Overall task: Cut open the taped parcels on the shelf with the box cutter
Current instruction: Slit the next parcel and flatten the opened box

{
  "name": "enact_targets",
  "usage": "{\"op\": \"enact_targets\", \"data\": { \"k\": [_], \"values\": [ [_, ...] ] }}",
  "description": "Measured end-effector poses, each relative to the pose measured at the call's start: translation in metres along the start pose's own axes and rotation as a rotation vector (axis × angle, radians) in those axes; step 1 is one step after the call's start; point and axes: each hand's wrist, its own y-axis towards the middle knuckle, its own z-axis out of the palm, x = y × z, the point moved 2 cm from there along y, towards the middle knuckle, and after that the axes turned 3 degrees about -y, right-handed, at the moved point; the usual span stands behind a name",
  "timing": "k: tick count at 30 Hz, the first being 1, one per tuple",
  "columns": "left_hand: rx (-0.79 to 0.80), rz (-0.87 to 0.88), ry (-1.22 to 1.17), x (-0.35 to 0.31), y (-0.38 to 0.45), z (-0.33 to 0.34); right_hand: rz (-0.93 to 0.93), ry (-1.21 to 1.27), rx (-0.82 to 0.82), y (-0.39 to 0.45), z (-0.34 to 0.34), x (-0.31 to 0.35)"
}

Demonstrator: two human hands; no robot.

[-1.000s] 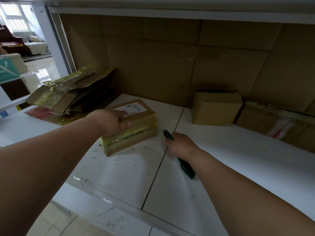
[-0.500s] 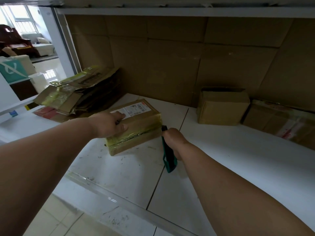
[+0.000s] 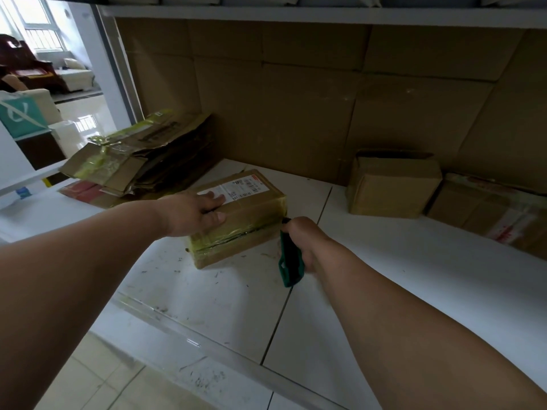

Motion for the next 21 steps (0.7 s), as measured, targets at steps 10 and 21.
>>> {"op": "enact_targets", "data": {
  "k": [10, 21],
  "values": [
    [0.034, -0.004, 0.028, 0.001, 0.000, -0.003, 0.048, 0.172, -0.006, -0.012, 0.010, 0.000],
    [-0.013, 0.012, 0.120, 0.001, 0.000, -0.004, 0.040, 0.218, -0.027, -0.024, 0.022, -0.008]
  ]
}}
